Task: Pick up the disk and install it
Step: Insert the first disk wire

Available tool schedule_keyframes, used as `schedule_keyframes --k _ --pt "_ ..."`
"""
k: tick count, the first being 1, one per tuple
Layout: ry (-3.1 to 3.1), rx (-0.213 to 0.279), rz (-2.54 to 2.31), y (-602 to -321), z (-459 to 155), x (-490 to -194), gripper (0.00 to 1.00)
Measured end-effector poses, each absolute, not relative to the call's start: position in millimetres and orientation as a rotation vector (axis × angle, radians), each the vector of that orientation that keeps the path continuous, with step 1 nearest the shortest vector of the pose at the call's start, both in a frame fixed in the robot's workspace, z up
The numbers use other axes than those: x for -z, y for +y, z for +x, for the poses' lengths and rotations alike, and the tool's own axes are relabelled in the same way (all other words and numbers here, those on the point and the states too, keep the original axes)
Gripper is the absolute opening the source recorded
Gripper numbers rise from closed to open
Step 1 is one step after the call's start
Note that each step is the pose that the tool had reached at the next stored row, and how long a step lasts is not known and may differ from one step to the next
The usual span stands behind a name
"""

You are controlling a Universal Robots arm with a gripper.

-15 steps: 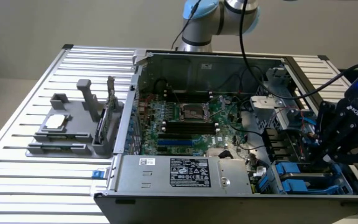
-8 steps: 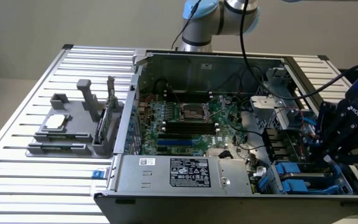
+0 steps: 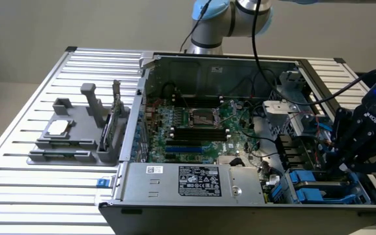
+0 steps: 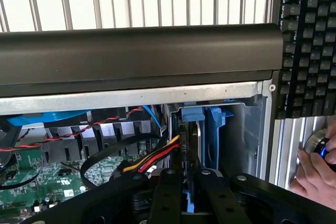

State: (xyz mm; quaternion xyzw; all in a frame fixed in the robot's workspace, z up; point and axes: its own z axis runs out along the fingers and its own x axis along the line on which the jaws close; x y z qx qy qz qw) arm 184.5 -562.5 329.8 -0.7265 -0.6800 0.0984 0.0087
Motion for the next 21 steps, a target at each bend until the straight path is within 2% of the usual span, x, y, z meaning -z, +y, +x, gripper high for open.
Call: schedule_keyframes --k 14,16,18,19,21 --pt "-2.126 -0.306 -2.268 -563 185 -330 0.18" --pt "-2.126 -0.307 -2.268 -563 185 -330 0.30" --pt "-2.126 -0.308 -2.268 -563 184 -335 0.30" --pt "-2.126 -0.308 -2.268 -563 184 -338 0.36" --pt "-2.126 -0.307 -2.268 -563 184 -347 0.36"
